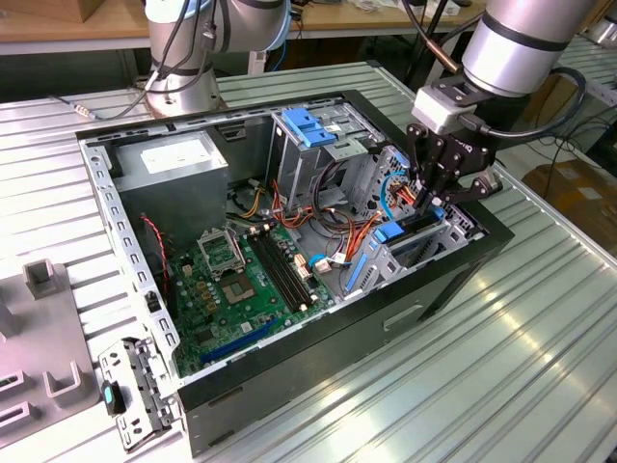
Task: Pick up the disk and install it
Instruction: 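Insert the first disk wire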
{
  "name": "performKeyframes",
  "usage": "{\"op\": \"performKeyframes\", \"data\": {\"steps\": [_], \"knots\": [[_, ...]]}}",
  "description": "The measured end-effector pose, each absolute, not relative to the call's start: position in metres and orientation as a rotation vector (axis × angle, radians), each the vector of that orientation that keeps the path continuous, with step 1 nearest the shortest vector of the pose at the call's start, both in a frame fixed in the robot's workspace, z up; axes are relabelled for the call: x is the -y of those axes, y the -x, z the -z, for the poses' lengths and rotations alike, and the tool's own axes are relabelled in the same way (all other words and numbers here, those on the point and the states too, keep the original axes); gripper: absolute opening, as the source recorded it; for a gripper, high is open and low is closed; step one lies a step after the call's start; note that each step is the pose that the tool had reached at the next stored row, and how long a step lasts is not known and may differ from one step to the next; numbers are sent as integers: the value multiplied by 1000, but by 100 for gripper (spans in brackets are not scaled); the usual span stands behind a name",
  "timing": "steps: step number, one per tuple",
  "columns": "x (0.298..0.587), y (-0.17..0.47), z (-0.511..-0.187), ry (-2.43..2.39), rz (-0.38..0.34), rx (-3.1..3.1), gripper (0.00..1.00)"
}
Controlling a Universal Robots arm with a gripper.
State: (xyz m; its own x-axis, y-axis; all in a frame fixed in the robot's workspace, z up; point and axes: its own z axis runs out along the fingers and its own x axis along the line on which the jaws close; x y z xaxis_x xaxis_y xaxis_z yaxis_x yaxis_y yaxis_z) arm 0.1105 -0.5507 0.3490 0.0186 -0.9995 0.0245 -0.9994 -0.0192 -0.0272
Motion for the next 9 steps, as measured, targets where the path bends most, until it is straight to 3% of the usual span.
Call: {"op": "performKeyframes", "data": {"steps": [9], "knots": [[551, -112, -346, 2240, 57, -2198, 17]]}}
